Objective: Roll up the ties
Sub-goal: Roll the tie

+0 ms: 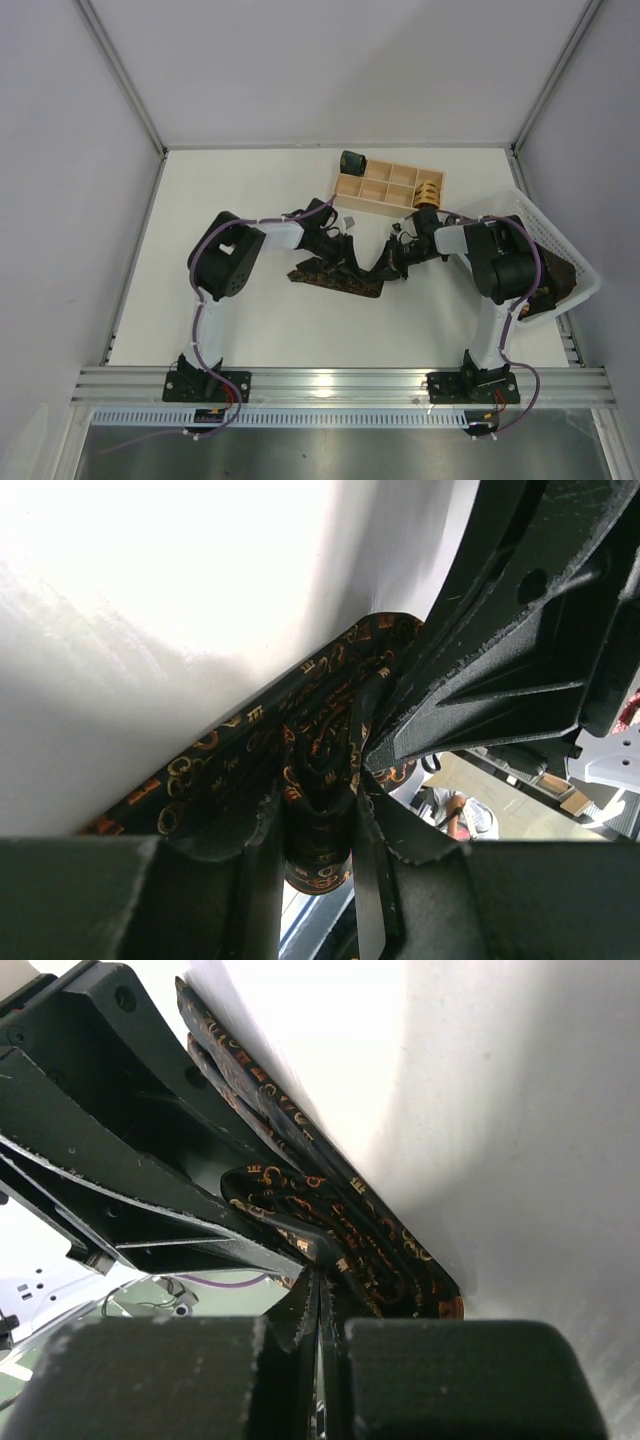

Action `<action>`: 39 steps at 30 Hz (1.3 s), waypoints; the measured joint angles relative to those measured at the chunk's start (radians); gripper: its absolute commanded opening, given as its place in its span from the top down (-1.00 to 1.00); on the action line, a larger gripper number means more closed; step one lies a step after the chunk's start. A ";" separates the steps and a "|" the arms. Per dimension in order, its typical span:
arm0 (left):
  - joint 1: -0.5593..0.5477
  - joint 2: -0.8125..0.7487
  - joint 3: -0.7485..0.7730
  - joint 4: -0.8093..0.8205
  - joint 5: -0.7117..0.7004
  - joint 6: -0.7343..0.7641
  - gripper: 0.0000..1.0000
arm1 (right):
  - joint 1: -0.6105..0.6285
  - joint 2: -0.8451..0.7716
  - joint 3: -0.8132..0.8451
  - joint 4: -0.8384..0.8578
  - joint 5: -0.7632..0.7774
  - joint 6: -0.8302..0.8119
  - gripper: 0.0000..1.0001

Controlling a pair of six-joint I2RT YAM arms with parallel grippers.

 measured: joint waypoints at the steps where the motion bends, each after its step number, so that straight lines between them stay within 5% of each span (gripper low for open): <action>1: 0.001 0.000 0.002 -0.007 -0.003 0.002 0.25 | 0.003 0.000 0.002 0.000 0.002 0.000 1.00; 8: 0.006 -0.047 0.011 -0.095 -0.084 0.037 -0.03 | 0.033 -0.019 0.004 -0.002 0.045 0.000 1.00; 12: 0.017 -0.083 0.015 -0.132 -0.148 0.055 0.02 | 0.043 -0.034 0.000 -0.001 0.071 0.000 1.00; 14: 0.024 -0.103 0.015 -0.146 -0.168 0.054 0.23 | 0.043 -0.034 0.000 -0.001 0.074 0.000 1.00; 16: 0.030 -0.128 0.015 -0.153 -0.178 0.049 0.74 | 0.043 -0.034 0.000 -0.001 0.075 0.000 1.00; 18: 0.034 -0.152 0.015 -0.149 -0.180 0.043 0.96 | 0.043 -0.034 0.000 -0.001 0.075 0.000 1.00; 39: 0.001 -0.082 -0.052 0.004 -0.031 -0.021 0.99 | 0.056 -0.026 0.027 -0.034 0.091 0.000 1.00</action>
